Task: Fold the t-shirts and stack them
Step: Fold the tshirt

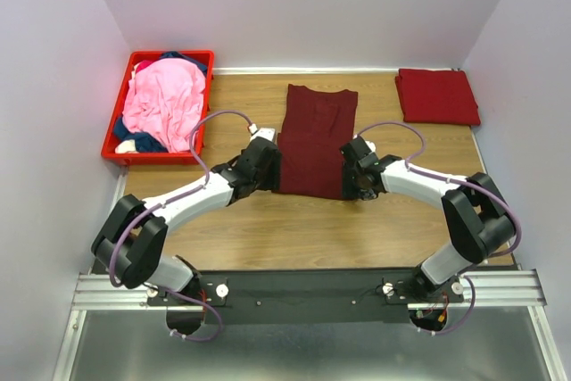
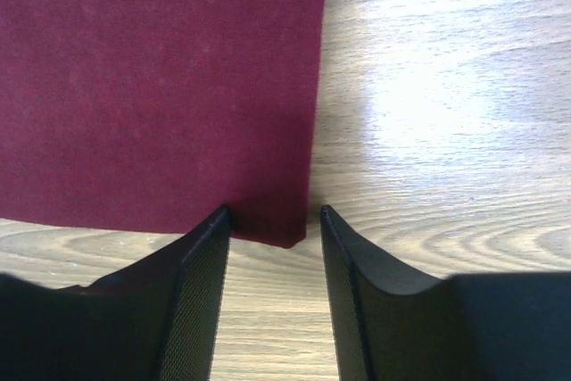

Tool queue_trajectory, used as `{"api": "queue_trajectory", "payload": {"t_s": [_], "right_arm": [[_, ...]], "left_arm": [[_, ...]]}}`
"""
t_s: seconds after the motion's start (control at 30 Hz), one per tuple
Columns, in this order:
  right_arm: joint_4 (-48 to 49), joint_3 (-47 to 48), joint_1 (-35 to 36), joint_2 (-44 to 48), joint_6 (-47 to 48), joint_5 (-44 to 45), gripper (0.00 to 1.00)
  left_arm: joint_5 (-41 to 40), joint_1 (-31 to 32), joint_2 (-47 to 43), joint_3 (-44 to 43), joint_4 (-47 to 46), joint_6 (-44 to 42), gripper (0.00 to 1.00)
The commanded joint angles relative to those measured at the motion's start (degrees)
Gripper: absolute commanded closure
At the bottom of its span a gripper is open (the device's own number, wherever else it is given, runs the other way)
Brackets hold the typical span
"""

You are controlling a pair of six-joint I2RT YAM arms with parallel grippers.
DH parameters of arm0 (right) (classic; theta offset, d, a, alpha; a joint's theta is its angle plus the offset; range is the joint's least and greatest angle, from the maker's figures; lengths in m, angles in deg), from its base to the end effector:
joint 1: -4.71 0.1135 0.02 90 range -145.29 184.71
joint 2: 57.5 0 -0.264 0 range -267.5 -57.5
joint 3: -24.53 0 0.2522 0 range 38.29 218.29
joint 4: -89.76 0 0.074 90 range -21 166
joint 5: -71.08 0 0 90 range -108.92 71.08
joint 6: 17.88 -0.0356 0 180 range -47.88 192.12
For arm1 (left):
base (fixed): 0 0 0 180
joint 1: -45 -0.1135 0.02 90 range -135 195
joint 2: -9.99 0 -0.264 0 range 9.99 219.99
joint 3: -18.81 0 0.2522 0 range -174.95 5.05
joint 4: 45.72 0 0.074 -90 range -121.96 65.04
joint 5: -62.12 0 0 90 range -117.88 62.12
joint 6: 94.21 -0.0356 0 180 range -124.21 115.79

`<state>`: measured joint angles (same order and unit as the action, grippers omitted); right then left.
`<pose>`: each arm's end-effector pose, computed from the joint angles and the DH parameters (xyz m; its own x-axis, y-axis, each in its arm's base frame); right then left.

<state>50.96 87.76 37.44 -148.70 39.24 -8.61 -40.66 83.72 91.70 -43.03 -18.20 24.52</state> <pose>0.2485 0.1521 0.1590 -0.9057 0.0528 -0.4205 0.0228 0.9968 0.0760 0.2333 -0.1770 0.2090 -0.7406 -0.0071 -0.6719 0.1564 0.9706 -0.1827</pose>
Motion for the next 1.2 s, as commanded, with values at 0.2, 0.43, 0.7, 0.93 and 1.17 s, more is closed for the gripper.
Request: {"api": "queue_trajectory", "payload": {"t_s": [0.2,0.43,0.7,0.93,1.17], "right_arm": [[-5.4,-4.2,1.3,-5.7,-2.0,-0.1,0.69],[-5.3,-4.2,1.8,-5.5,-1.7,0.6,0.99],[-4.8,-4.9,2.0,-5.0,-1.7,1.0,0.99],[-4.6,-5.3,2.1,-5.0,-1.6,1.2,0.99],[-4.2,-5.4,2.2,-4.3,-1.5,1.6,0.99]], "left_arm": [[-3.8,2.2,3.2,-2.7,4.0,-0.1,0.41],[-4.1,3.3,7.8,-5.4,6.0,-0.3,0.43],[-4.2,3.6,12.9,-9.1,6.5,-1.1,0.43],[-0.9,3.7,17.0,-9.7,7.2,-1.0,0.41],[1.3,3.8,18.3,-7.4,6.9,-1.0,0.41]]}}
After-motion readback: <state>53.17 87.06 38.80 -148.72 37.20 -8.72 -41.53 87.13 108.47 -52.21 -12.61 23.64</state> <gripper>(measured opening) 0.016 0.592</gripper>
